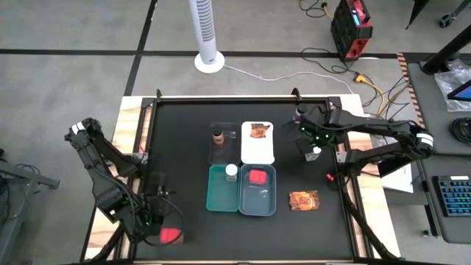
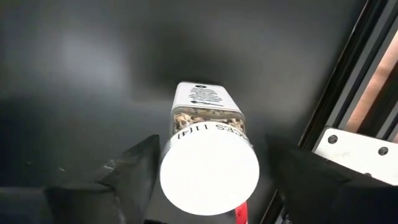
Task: Sort spices by type
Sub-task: Put the white seasoning bottle into the white bin
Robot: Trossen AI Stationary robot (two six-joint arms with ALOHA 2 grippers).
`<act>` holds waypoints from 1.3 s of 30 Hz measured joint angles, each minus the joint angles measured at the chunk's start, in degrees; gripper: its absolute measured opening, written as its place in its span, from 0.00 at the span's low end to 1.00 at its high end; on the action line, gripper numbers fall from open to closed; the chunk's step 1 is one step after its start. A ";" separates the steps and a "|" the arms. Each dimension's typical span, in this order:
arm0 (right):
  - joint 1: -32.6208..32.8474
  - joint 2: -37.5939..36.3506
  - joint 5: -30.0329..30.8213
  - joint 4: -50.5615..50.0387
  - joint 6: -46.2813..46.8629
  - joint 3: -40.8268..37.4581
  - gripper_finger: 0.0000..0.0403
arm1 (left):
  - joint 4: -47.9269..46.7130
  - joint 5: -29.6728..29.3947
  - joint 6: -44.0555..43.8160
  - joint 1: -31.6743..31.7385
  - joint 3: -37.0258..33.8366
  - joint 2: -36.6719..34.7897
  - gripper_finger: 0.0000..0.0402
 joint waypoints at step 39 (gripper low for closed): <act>24.11 22.14 4.27 -7.89 -17.76 52.02 0.49 | 1.09 -4.70 -2.29 0.00 -0.20 0.07 0.66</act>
